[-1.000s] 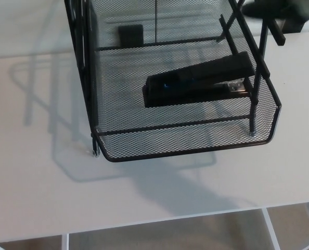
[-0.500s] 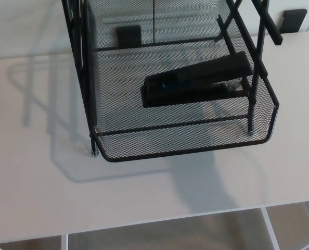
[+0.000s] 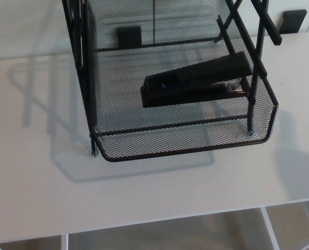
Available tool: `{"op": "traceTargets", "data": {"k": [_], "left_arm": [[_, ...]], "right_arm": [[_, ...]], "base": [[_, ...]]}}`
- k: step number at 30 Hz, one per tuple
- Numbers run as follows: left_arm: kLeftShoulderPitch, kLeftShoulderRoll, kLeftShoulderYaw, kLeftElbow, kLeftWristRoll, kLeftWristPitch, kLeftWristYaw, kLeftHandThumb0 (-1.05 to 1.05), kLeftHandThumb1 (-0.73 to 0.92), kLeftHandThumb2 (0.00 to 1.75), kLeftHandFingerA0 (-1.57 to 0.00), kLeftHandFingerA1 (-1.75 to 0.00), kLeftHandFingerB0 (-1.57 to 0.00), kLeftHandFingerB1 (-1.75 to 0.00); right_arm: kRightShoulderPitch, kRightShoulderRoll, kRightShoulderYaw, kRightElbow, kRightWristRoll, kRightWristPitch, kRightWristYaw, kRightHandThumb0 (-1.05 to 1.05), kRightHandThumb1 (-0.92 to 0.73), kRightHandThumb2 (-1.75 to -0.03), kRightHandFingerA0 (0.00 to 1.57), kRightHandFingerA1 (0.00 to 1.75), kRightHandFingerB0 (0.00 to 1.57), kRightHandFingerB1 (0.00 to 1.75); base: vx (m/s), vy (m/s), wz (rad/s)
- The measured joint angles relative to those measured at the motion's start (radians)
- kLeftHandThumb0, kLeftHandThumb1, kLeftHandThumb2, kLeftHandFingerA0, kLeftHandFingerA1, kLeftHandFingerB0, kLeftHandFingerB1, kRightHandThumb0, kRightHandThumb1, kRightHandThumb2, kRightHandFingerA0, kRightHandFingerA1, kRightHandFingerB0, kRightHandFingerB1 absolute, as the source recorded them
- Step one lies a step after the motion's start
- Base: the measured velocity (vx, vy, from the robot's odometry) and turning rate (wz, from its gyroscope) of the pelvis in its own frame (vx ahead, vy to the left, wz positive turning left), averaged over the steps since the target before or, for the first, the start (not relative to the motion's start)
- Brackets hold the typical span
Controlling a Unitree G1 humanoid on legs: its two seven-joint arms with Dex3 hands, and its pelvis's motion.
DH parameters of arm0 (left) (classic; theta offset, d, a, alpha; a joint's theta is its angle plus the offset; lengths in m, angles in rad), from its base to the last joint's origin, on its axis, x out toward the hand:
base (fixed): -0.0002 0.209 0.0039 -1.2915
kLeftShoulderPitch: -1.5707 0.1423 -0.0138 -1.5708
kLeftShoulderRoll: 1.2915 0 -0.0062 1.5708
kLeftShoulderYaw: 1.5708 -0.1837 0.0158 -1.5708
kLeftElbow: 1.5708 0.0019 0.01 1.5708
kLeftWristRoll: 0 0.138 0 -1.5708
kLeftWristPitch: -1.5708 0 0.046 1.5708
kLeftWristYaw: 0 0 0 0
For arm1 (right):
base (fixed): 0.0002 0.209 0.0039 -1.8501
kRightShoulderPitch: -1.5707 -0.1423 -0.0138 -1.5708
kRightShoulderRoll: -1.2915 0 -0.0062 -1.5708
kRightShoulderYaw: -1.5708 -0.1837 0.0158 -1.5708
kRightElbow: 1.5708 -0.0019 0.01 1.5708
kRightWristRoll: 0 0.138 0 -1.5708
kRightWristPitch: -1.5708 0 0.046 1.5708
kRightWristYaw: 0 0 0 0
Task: The robot walks towards a desk on which a file tray is kept in the middle and a stapler is kept to its right. The robot lifts the stapler using its right hand and places it on the file tray.
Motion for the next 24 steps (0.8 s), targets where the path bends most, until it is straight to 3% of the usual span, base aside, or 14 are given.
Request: {"op": "traceTargets", "data": {"k": [3, 4, 5, 6, 7, 9, 11, 13, 15, 16, 18, 21, 22, 24], "left_arm": [[-0.001, 0.0, 0.0, 0.0, 0.0, 0.0, 0.0, -1.05, 0.67, 1.43, -0.63, -1.31, -0.28, -0.94], [-0.002, 0.0, 0.0, 0.0, 0.0, 0.0, 0.0, -1.05, 0.92, 1.03, -0.45, -1.56, -0.11, -1.13], [-0.002, 0.0, 0.0, 0.0, 0.0, 0.0, 0.0, -1.05, 0.67, 1.44, -0.6, -1.3, -0.24, -0.9], [-0.003, 0.0, 0.0, 0.0, 0.0, 0.0, 0.0, -1.05, 0.92, 1.02, -0.44, -1.56, -0.11, -1.15], [-0.003, 0.0, 0.0, 0.0, 0.0, 0.0, 0.0, -1.05, 0.91, 1.08, -0.36, -1.71, -0.06, -1.35], [-0.003, 0.0, 0.0, 0.001, 0.0, 0.0, 0.0, -1.05, 0.92, 1.04, -0.45, -1.54, -0.11, -1.11], [-0.004, 0.0, 0.001, 0.001, 0.0, 0.0, 0.0, -1.05, 0.92, 1.0, -0.44, -1.55, -0.11, -1.12], [-0.001, 0.0, 0.003, 0.002, 0.0, 0.0, 0.0, -1.05, 0.69, 1.46, -0.57, -1.26, -0.25, -0.9], [0.0, 0.0, 0.003, 0.003, 0.0, 0.0, 0.0, -1.05, 0.7, 1.47, -0.56, -1.25, -0.26, -0.9], [-0.001, 0.0, 0.003, 0.003, 0.0, 0.0, 0.0, -1.05, 0.7, 1.46, -0.58, -1.26, -0.26, -0.89], [-0.001, 0.001, 0.003, 0.003, 0.0, 0.0, 0.0, -1.05, 0.71, 1.47, -0.6, -1.27, -0.26, -0.91], [0.007, 0.002, 0.002, 0.004, 0.0, 0.0, 0.001, -1.05, 0.78, 1.5, -0.57, -1.23, -0.24, -0.84], [0.009, 0.002, 0.002, 0.005, 0.0, 0.0, 0.001, -1.05, 0.78, 1.5, -0.57, -1.24, -0.23, -0.84], [0.012, 0.002, 0.001, 0.006, 0.001, 0.0, 0.001, -1.05, 0.75, 1.5, -0.58, -1.26, -0.22, -0.85]], "right_arm": [[0.053, 0.02, -0.058, 0.085, 0.01, -0.009, -0.032, -0.44, -0.72, -0.62, 0.24, 0.47, 0.24, 0.3], [0.068, 0.029, -0.078, 0.111, 0.013, -0.011, -0.043, -0.26, -0.69, -1.13, 0.04, 0.55, 0.0, 0.49], [0.08, 0.037, -0.094, 0.133, 0.017, -0.011, -0.052, -0.48, -0.71, -0.84, 0.02, 0.22, 0.08, 0.35], [0.091, 0.049, -0.115, 0.156, 0.022, -0.012, -0.063, -0.46, -0.82, -0.65, 0.0, 0.18, 0.09, 0.25], [0.101, 0.063, -0.139, 0.176, 0.029, -0.012, -0.073, -0.51, -0.74, -0.77, 0.04, 0.26, 0.1, 0.29], [0.124, 0.093, -0.19, 0.223, 0.044, -0.011, -0.096, -0.53, -0.92, -0.96, 0.0, 0.08, 0.0, 0.0], [0.156, 0.135, -0.239, 0.264, 0.055, -0.009, -0.12, -0.64, -0.91, -1.2, 0.05, 0.38, 0.0, 0.26], [0.209, 0.175, -0.256, 0.334, 0.059, -0.001, -0.15, -0.38, -0.71, -0.61, 0.3, 0.59, 0.28, 0.46], [0.252, 0.195, -0.231, 0.38, 0.046, 0.002, -0.173, -0.51, -0.92, -0.9, 0.0, 0.7, 0.0, 0.0], [0.289, 0.206, -0.209, 0.42, 0.038, 0.004, -0.192, -0.78, -0.71, -1.11, 0.82, 1.26, 0.0, 0.37], [0.337, 0.238, -0.235, 0.483, 0.056, 0.017, -0.194, -0.76, -0.82, -0.65, 0.83, 1.29, 0.19, 0.36], [0.432, 0.303, -0.269, 0.528, 0.085, 0.04, -0.202, -0.33, -0.54, -1.05, 0.07, 0.53, 0.0, 0.5], [0.458, 0.308, -0.241, 0.54, 0.077, 0.036, -0.213, -0.57, -0.83, -0.65, 0.26, 0.52, 0.34, 0.36], [0.497, 0.32, -0.189, 0.584, 0.063, 0.035, -0.241, -0.66, -0.78, -0.63, 0.54, 0.65, 0.41, 0.49]], "base": [[0.0, 0.0, 0.0], [0.0, 0.0, 0.0], [0.0, 0.0, 0.0], [0.0, 0.0, 0.0], [0.0, 0.0, 0.0], [0.0, 0.0, 0.0], [0.0, 0.0, 0.0], [0.0, 0.0, 0.0], [0.0, 0.0, 0.0], [0.0, 0.0, 0.0], [0.0, 0.0, 0.0], [0.0, 0.0, 0.0], [0.0, 0.0, 0.0], [0.0, 0.0, 0.0]]}}
